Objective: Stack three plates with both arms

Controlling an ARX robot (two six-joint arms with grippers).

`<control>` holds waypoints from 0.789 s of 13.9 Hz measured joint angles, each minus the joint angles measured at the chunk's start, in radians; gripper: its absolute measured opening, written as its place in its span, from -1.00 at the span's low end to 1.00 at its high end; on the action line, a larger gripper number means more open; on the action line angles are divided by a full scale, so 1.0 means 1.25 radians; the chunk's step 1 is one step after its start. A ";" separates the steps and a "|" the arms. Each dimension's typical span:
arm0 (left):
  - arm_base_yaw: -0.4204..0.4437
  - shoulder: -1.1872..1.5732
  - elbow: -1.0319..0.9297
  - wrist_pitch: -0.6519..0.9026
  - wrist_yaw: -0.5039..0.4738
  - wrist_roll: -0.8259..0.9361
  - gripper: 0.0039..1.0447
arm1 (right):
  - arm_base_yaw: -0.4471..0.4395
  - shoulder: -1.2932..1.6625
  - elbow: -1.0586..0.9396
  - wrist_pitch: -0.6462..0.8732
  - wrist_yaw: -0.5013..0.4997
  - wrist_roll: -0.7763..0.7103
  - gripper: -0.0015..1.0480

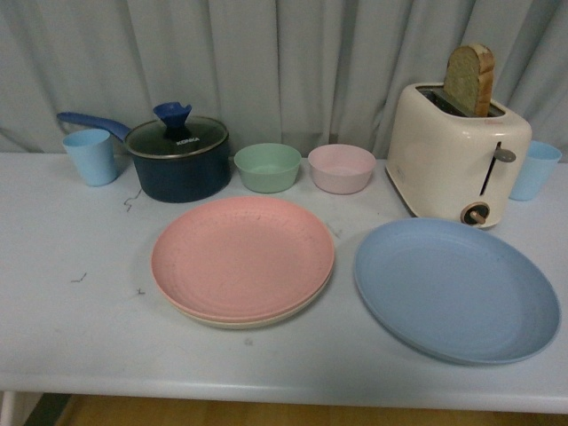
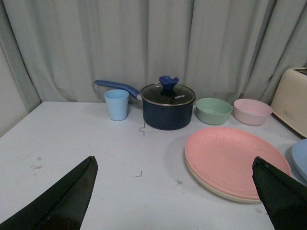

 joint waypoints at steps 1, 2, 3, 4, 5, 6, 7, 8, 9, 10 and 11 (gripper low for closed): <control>0.000 0.000 0.000 0.000 0.000 0.000 0.88 | 0.051 0.245 0.162 -0.131 0.065 0.057 0.87; 0.000 0.000 0.000 0.000 0.000 0.000 0.88 | 0.162 0.487 0.370 -0.350 0.130 0.081 0.87; 0.000 0.000 0.000 0.000 0.000 0.000 0.88 | 0.200 0.540 0.411 -0.418 0.163 0.068 0.87; 0.000 0.000 0.000 0.000 0.000 0.000 0.88 | 0.223 0.584 0.432 -0.465 0.199 0.055 0.87; 0.000 0.000 0.000 0.000 0.000 0.000 0.88 | 0.234 0.606 0.444 -0.487 0.215 0.046 0.87; 0.000 0.000 0.000 0.000 0.000 0.000 0.88 | 0.245 0.633 0.464 -0.504 0.227 0.041 0.87; 0.000 0.000 0.000 0.000 0.000 0.000 0.88 | 0.255 0.651 0.472 -0.501 0.243 0.035 0.87; 0.000 0.000 0.000 0.000 0.000 0.000 0.88 | 0.260 0.665 0.472 -0.500 0.248 0.032 0.87; 0.000 0.000 0.000 0.000 0.000 0.000 0.88 | 0.265 0.691 0.474 -0.500 0.250 0.033 0.87; 0.000 0.000 0.000 0.000 0.000 0.000 0.88 | 0.266 0.718 0.475 -0.500 0.250 0.035 0.87; 0.000 0.000 0.000 0.000 0.000 0.000 0.88 | 0.266 0.722 0.475 -0.495 0.251 0.036 0.87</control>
